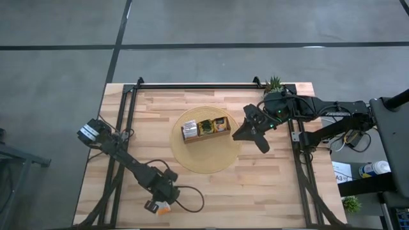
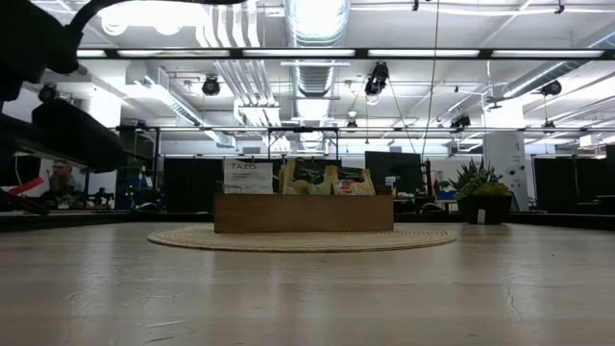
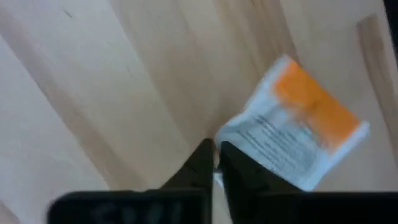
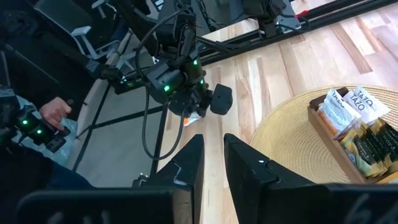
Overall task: Pick & Place Tea
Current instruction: Put the white tea bag into the left section of the wooden organizer
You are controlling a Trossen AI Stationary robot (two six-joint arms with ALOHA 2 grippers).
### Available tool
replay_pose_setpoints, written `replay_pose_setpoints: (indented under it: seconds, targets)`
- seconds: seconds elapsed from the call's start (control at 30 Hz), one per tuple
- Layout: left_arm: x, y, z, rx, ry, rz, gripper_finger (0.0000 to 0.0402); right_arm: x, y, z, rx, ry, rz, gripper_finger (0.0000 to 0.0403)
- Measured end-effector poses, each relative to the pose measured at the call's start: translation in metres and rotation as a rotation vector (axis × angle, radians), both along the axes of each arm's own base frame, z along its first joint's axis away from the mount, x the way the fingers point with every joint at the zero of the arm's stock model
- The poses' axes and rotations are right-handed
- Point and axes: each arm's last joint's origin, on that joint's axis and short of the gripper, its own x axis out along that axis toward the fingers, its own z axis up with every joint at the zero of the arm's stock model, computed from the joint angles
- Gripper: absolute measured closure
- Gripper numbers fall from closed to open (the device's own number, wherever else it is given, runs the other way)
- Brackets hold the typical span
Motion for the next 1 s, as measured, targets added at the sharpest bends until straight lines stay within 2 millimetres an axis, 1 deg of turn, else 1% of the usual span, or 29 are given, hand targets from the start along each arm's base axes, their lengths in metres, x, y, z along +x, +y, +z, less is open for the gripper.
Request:
replay_pose_setpoints:
  seconds: [0.03,0.13,0.27,0.53,0.7,0.8,1.0]
  targets:
    - [0.0,0.0,0.0,-0.005,0.011,0.001,0.0386,0.0,0.0,0.0,-0.002,-0.001,0.001,0.0342]
    - [0.001,0.0,0.003,-0.022,0.019,-0.006,0.0398,0.0,0.0,0.0,-0.003,-0.001,0.001,0.0342]
    - [0.003,0.001,0.008,-0.009,0.033,0.0,0.04,0.0,0.0,0.0,-0.004,-0.001,0.002,0.0337]
    - [0.012,0.006,0.026,0.035,0.048,0.005,0.0401,0.0,0.0,0.0,-0.005,-0.002,0.003,0.0338]
    - [0.027,0.016,0.046,0.069,0.019,0.031,0.0401,0.0,0.001,0.0,-0.002,0.0,0.006,0.0341]
    - [0.039,0.026,0.061,0.104,-0.035,0.062,0.0401,-0.001,0.002,-0.002,0.0,0.022,0.01,0.034]
    - [0.061,0.057,0.1,0.164,-0.166,0.171,0.0401,-0.004,0.007,-0.007,0.006,0.082,0.026,0.0339]
